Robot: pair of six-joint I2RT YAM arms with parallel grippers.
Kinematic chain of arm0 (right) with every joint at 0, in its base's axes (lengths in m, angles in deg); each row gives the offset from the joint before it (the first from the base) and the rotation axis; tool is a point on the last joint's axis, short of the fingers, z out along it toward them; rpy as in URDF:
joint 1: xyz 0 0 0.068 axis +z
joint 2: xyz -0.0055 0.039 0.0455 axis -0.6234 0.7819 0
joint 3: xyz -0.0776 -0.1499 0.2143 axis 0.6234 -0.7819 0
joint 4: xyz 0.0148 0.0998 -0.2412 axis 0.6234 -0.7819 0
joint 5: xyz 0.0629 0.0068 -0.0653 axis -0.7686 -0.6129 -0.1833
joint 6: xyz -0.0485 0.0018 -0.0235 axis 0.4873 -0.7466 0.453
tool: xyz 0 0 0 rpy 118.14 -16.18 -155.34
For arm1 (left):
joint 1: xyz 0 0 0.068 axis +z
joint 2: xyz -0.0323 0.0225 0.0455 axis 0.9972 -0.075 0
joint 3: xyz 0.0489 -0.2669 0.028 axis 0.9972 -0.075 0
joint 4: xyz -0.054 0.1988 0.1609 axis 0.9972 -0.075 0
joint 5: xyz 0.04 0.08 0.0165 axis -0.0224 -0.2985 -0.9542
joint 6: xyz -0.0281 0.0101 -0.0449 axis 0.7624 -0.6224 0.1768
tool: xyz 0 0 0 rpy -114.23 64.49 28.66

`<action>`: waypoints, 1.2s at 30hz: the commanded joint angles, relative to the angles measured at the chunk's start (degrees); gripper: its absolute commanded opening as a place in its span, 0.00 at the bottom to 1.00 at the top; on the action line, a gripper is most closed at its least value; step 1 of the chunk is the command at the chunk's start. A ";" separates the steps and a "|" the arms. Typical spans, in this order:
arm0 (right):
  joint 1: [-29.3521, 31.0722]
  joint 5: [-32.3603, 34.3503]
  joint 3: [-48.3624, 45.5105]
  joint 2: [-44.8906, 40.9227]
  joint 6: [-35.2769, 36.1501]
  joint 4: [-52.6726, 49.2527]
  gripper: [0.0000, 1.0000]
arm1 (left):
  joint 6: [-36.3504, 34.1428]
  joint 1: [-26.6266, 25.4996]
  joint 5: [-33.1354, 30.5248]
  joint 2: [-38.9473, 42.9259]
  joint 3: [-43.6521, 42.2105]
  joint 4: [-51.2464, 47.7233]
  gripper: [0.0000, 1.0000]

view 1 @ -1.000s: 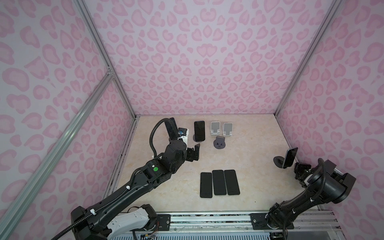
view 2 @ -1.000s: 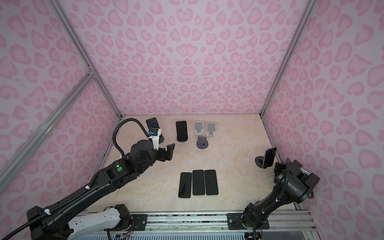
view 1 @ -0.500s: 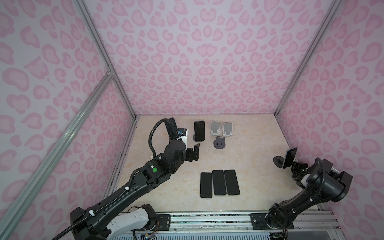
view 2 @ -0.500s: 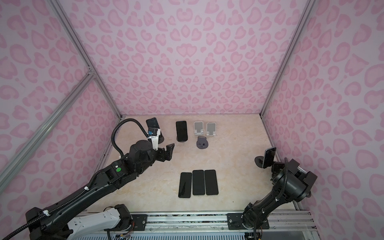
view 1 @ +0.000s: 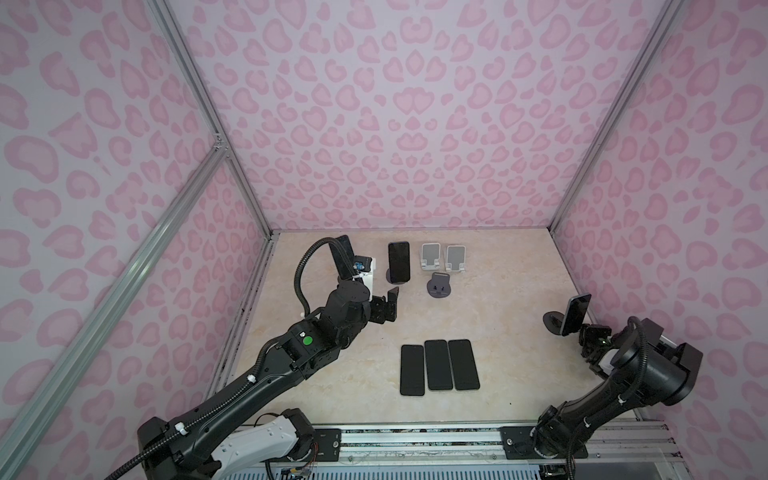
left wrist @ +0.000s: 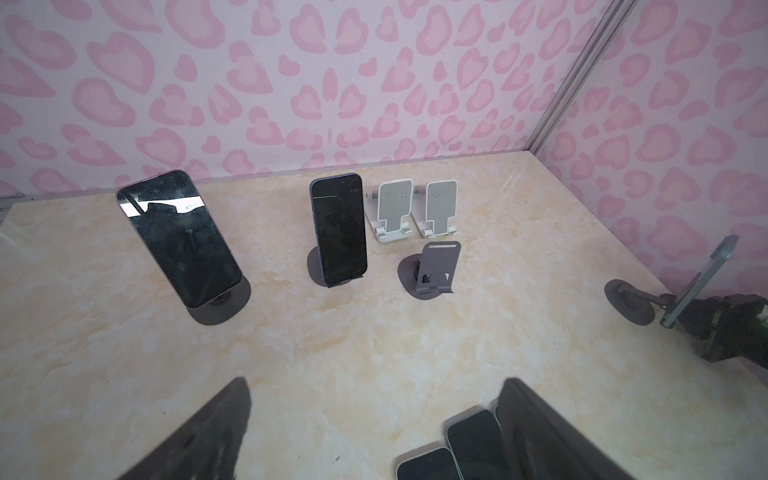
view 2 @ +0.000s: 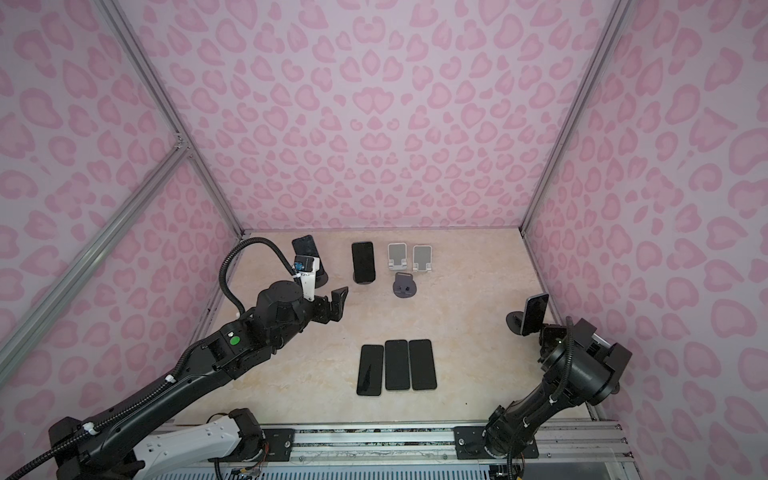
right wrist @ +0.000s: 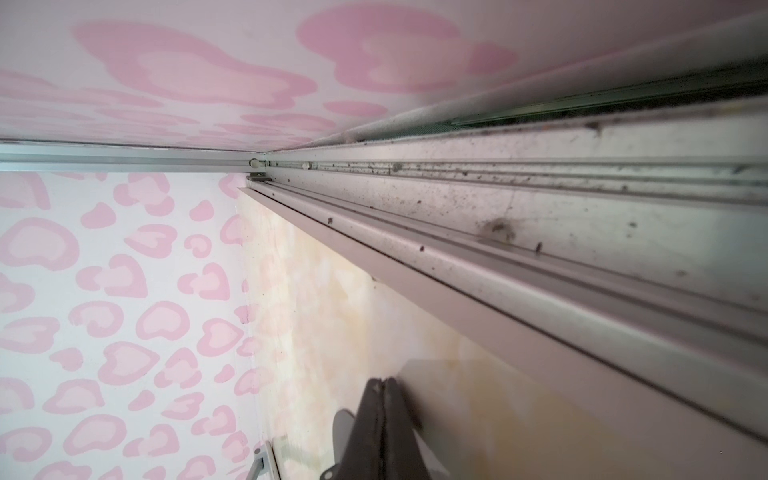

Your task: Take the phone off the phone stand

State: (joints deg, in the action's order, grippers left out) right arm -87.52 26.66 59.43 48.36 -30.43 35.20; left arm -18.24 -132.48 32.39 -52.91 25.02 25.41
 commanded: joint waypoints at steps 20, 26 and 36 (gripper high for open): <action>5.53 1.53 -2.60 0.64 0.75 -3.31 0.00 | 0.47 0.02 0.58 0.99 -0.13 1.78 0.97; 5.53 1.92 -3.00 -1.35 2.55 -7.06 0.00 | 0.71 0.04 0.75 1.00 -0.13 1.72 0.97; 5.53 4.83 -4.81 -8.51 4.09 -17.98 0.00 | 0.74 0.01 0.93 1.56 -0.08 1.57 0.97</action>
State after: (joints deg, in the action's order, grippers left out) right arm -82.01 28.52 55.71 40.60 -27.18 26.87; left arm -17.58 -132.48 33.44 -51.86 24.99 25.41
